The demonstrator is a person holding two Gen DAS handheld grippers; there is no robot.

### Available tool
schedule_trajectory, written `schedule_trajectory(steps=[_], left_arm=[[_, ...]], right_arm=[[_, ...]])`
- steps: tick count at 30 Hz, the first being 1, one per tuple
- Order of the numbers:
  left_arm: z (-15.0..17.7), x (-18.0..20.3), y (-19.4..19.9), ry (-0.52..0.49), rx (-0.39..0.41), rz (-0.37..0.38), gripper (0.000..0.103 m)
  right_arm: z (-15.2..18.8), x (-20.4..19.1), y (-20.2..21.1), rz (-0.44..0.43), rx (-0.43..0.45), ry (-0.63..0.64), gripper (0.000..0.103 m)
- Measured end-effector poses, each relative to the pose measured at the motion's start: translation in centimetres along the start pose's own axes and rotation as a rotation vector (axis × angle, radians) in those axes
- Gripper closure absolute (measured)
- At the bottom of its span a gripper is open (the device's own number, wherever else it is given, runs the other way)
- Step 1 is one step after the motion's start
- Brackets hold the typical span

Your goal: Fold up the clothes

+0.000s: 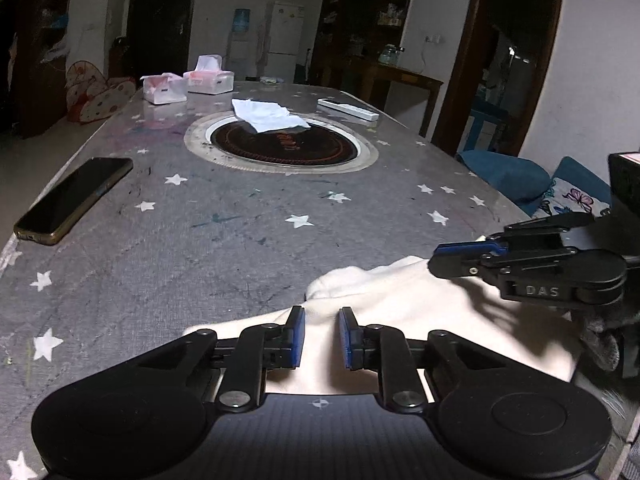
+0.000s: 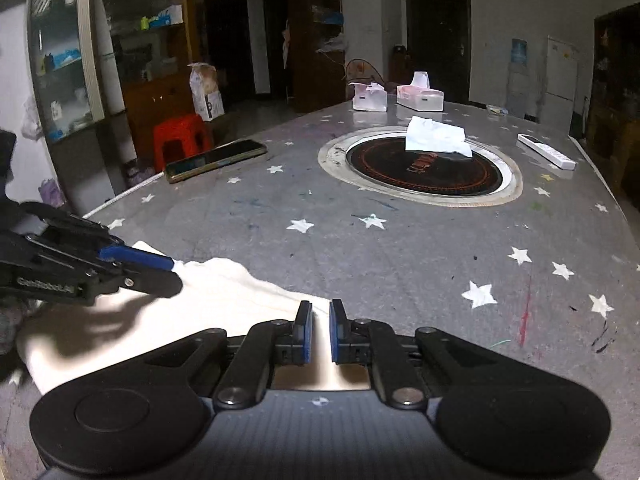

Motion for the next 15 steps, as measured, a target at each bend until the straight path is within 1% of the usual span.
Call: schedule_trajectory(steps=[3, 7, 12, 15], left_arm=[[-0.1, 0.0, 0.3, 0.009, 0.01, -0.006, 0.082], [-0.1, 0.7, 1.8, -0.005, 0.036, -0.007, 0.082], [0.7, 3.7, 4.6, -0.048, 0.067, 0.061, 0.082], [1.5, 5.8, 5.6, -0.069, 0.075, 0.115, 0.082]], right_arm=[[-0.3, -0.2, 1.4, -0.009, 0.023, 0.0, 0.095], [0.5, -1.3, 3.9, -0.049, 0.023, 0.05, 0.094], [2.8, -2.1, 6.9, -0.068, 0.001, 0.088, 0.094], [4.0, -2.8, 8.7, -0.076, 0.013, 0.126, 0.094]])
Point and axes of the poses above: each gripper's, at about its wrist camera, not at the fingertips, and y roughly against the way its jaws point, x to its right, z to its underside, the point moved 4 cm from there along -y, roughly the way its jaws point, and after that the axes turned 8 degrees about -y, right-handed, at the moved point
